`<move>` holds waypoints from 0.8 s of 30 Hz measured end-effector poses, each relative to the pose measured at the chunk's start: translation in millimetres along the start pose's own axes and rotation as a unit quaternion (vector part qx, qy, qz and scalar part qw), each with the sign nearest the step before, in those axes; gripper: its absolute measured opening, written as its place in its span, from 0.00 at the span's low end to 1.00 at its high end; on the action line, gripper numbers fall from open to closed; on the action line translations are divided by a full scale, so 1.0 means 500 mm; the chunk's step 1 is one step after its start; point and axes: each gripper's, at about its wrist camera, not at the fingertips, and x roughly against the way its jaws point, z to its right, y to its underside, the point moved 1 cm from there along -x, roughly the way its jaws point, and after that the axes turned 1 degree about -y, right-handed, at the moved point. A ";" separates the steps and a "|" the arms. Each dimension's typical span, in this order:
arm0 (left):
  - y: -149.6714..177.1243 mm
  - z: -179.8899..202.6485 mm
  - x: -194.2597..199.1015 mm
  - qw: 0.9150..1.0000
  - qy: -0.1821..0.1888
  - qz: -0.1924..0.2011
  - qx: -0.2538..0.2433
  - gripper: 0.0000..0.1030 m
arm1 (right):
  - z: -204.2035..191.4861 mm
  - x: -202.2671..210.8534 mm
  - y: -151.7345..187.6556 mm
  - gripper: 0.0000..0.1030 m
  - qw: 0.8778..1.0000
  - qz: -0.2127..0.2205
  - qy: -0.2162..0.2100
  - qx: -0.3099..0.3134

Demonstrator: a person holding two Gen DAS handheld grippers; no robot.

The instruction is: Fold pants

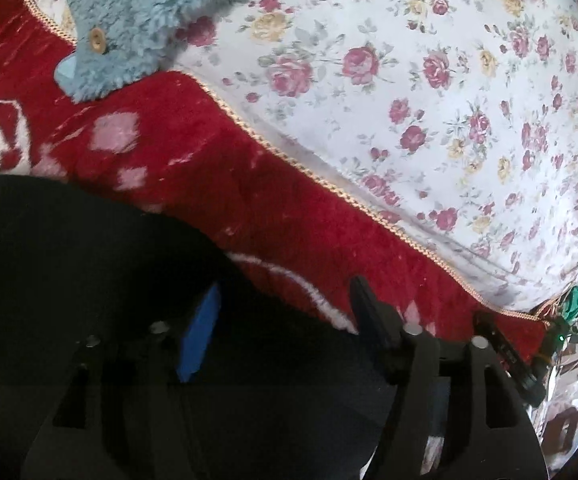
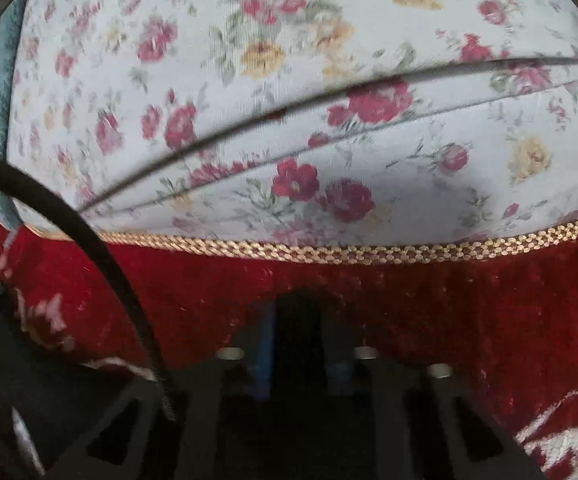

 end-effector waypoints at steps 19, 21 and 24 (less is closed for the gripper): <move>0.075 0.018 0.205 0.993 0.018 0.091 -0.067 0.05 | 0.091 0.308 0.048 0.09 0.980 0.163 -0.077 -0.087; 0.098 0.021 0.227 0.992 0.023 0.099 -0.076 0.05 | 0.090 0.336 0.071 0.09 0.978 0.172 -0.076 -0.091; 0.138 0.025 0.270 0.989 0.031 0.112 -0.089 0.05 | 0.106 0.372 0.112 0.08 0.973 0.185 -0.080 -0.108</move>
